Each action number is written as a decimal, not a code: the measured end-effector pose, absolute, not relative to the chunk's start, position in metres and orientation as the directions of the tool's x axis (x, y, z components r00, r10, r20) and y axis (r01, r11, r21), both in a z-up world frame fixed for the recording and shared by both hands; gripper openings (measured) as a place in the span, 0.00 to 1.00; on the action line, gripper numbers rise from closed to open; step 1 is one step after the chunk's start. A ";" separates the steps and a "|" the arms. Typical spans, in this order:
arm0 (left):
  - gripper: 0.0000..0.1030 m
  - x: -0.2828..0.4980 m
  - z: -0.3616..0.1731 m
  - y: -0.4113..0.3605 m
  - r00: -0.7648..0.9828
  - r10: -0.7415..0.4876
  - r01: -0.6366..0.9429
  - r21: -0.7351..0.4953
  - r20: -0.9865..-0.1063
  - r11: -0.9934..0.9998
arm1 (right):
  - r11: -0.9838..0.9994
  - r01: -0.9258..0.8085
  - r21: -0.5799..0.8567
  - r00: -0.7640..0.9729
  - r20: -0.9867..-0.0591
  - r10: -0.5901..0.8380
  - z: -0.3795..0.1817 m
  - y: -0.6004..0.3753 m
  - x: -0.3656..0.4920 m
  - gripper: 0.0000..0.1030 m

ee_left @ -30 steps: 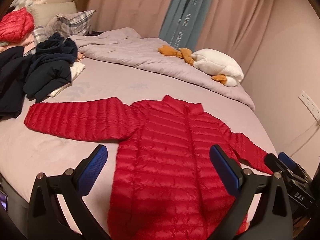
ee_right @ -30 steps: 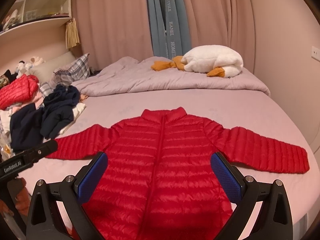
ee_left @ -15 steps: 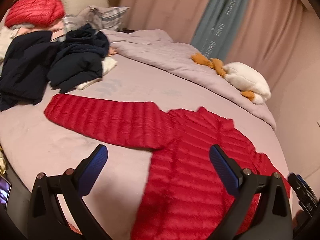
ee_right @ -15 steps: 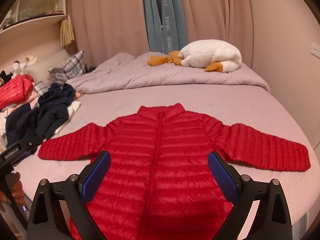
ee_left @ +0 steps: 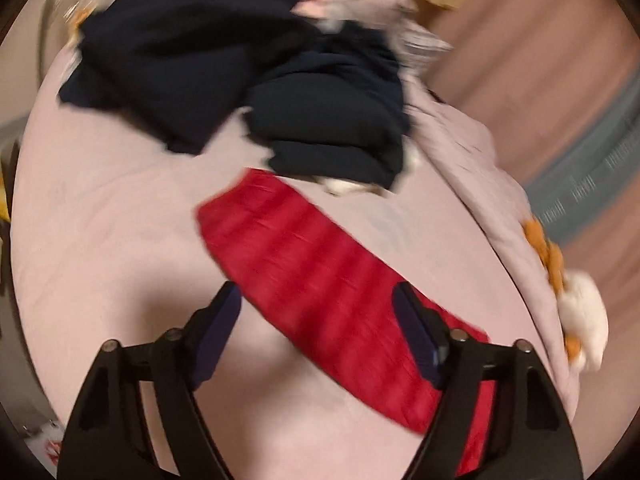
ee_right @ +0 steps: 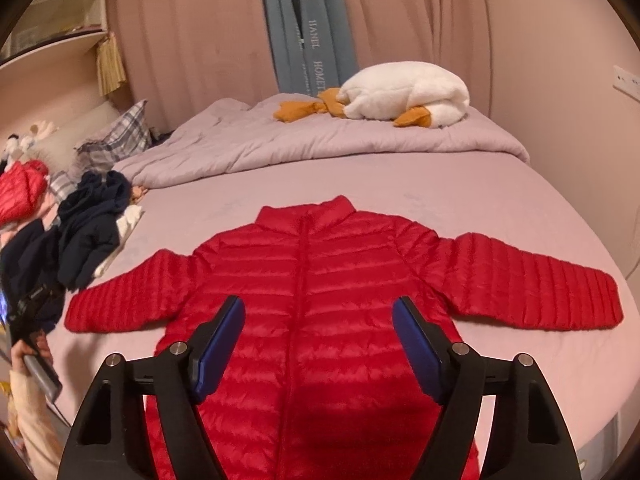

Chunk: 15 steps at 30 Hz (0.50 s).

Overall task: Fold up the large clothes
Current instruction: 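Reach the left tool to the jacket sleeve cuff and close on it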

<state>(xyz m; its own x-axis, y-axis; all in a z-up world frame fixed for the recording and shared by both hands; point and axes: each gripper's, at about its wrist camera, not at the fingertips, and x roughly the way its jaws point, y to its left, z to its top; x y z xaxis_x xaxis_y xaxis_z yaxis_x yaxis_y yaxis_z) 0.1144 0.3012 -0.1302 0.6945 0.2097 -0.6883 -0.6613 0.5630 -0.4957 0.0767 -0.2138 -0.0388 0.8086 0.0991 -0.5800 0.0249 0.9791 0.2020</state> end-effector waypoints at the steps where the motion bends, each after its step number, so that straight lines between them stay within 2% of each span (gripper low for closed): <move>1: 0.72 0.114 -0.137 0.312 0.685 0.216 -0.680 -0.504 -0.696 0.533 | 0.979 0.032 0.201 0.807 -0.583 0.093 -0.039 -0.215 0.078 0.75; 5: 0.69 0.112 -0.165 0.346 0.669 0.221 -0.719 -0.543 -0.709 0.434 | 0.980 0.047 0.193 0.799 -0.596 0.079 -0.041 -0.217 0.081 0.75; 8: 0.69 0.112 -0.182 0.359 0.701 0.182 -0.696 -0.605 -0.690 0.386 | 0.980 0.056 0.190 0.794 -0.604 0.071 -0.043 -0.218 0.085 0.75; 11: 0.62 0.117 -0.198 0.368 0.736 0.135 -0.663 -0.668 -0.663 0.337 | 0.980 0.061 0.191 0.788 -0.611 0.070 -0.044 -0.218 0.088 0.75; 13: 0.55 0.120 -0.205 0.369 0.748 0.136 -0.655 -0.690 -0.650 0.308 | 0.980 0.061 0.187 0.787 -0.614 0.068 -0.045 -0.217 0.089 0.75; 15: 0.36 0.126 -0.206 0.369 0.732 0.173 -0.675 -0.666 -0.659 0.318 | 0.980 0.062 0.187 0.787 -0.614 0.068 -0.045 -0.217 0.089 0.75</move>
<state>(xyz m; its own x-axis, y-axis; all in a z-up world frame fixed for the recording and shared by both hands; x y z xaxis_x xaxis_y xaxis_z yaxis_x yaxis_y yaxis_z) 0.1257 0.3687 -0.2063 0.7320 0.1729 -0.6590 -0.6747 0.3185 -0.6658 0.0891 -0.2170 -0.0453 0.7868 0.0679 -0.6135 0.0615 0.9804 0.1874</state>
